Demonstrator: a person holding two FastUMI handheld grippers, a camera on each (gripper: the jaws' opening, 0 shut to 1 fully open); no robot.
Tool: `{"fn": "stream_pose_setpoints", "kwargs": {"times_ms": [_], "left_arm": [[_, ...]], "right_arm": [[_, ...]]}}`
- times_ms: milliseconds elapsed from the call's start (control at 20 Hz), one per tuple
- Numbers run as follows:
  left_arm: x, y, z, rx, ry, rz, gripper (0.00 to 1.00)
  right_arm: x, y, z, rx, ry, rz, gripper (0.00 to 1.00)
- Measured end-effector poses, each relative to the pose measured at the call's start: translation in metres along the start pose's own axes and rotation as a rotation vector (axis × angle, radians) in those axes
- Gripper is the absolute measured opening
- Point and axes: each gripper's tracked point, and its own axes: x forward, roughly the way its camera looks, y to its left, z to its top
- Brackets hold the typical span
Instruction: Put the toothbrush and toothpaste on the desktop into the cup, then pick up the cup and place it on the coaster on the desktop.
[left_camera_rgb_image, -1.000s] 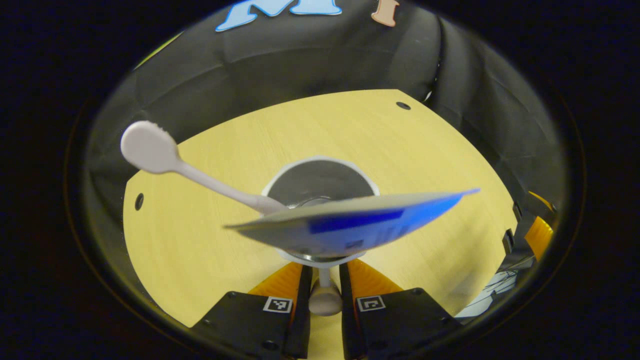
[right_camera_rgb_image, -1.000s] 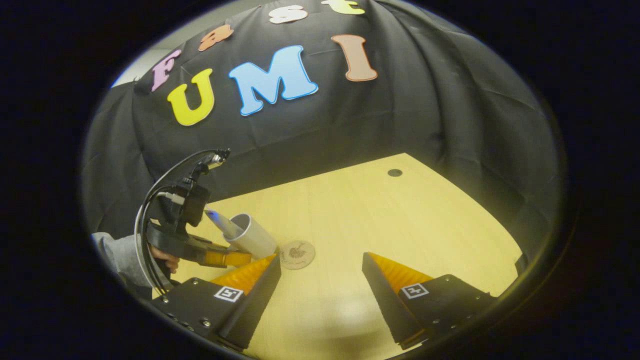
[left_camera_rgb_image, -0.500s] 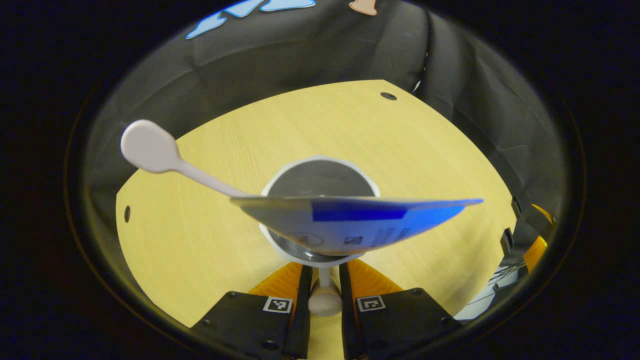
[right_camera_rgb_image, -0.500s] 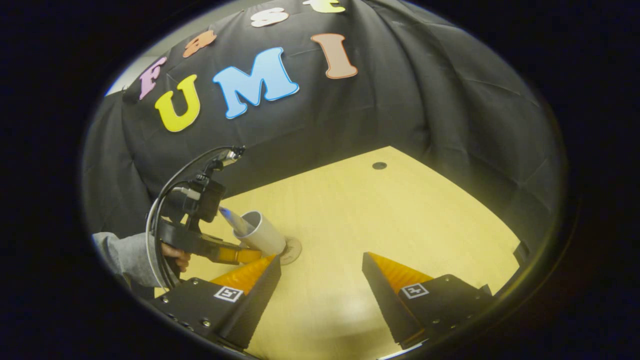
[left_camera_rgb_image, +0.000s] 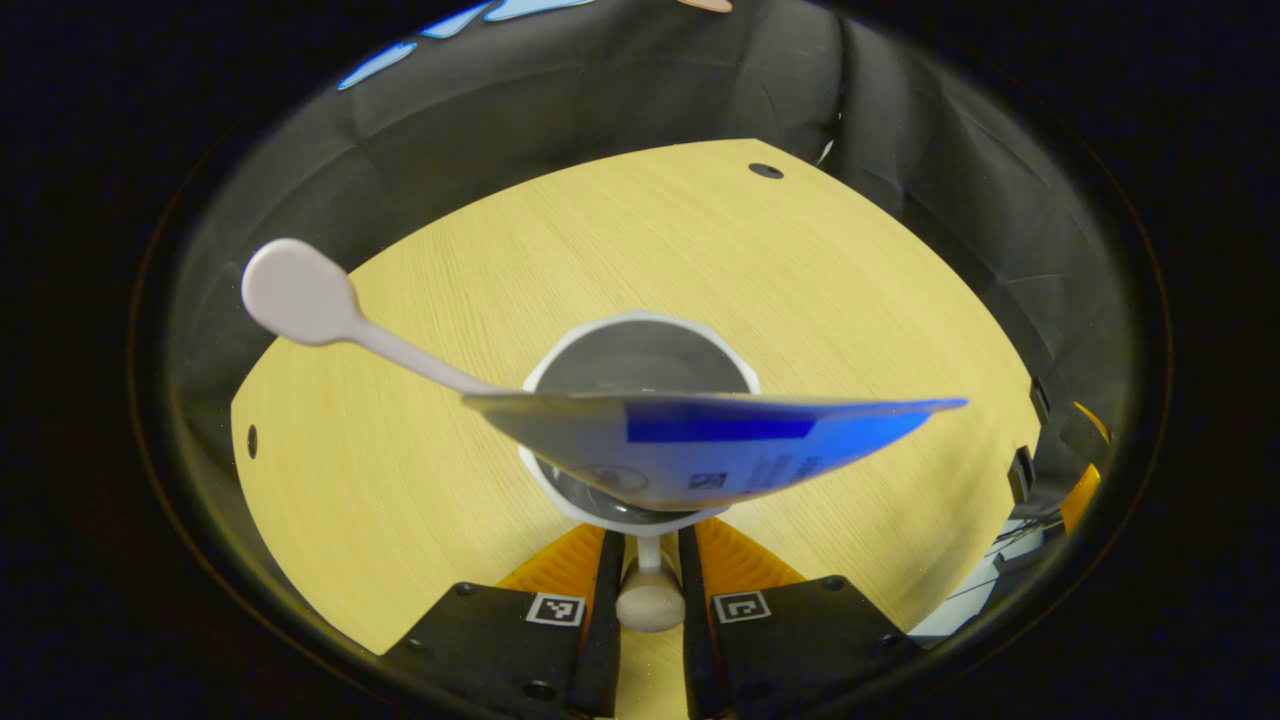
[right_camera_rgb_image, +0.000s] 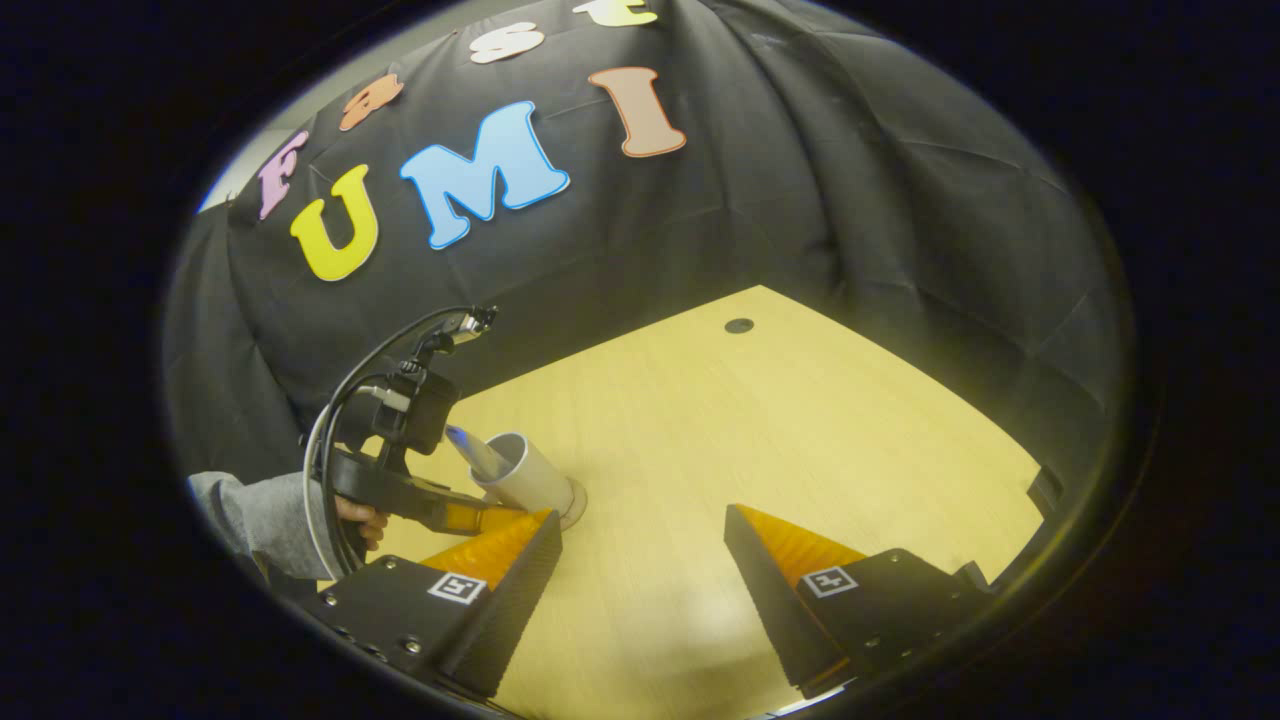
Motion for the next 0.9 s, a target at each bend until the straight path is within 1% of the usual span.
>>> {"fn": "stream_pose_setpoints", "kwargs": {"times_ms": [300, 400, 450, 500, 550, 700, 750, 900], "left_arm": [[-0.002, 0.0, 0.0, 0.017, 0.01, 0.022, 0.33], [-0.004, 0.001, 0.0, 0.02, 0.005, 0.034, 0.35], [-0.004, 0.0, 0.0, 0.025, 0.004, 0.036, 0.43], [-0.007, -0.001, 0.002, 0.027, -0.005, 0.035, 0.43], [-0.01, -0.003, 0.005, 0.027, -0.019, 0.034, 0.52], [-0.017, -0.008, 0.011, 0.021, -0.065, 0.041, 0.86], [-0.021, -0.01, 0.012, 0.013, -0.08, 0.039, 0.87], [-0.036, -0.015, 0.008, -0.021, -0.134, 0.041, 0.97]], "right_arm": [[-0.001, -0.005, 0.0, 0.029, 0.003, -0.003, 0.98], [-0.003, -0.008, 0.0, 0.035, 0.004, -0.002, 0.98], [-0.003, -0.009, 0.001, 0.029, 0.004, -0.004, 0.99], [-0.001, -0.009, 0.001, 0.022, 0.003, -0.002, 0.99], [-0.001, -0.009, 0.002, 0.018, 0.003, 0.003, 0.98], [0.0, -0.006, 0.005, -0.004, 0.001, 0.025, 0.98], [-0.001, -0.005, 0.007, -0.014, -0.002, 0.032, 0.98], [-0.002, 0.001, 0.016, -0.057, -0.015, 0.061, 0.98]]}}
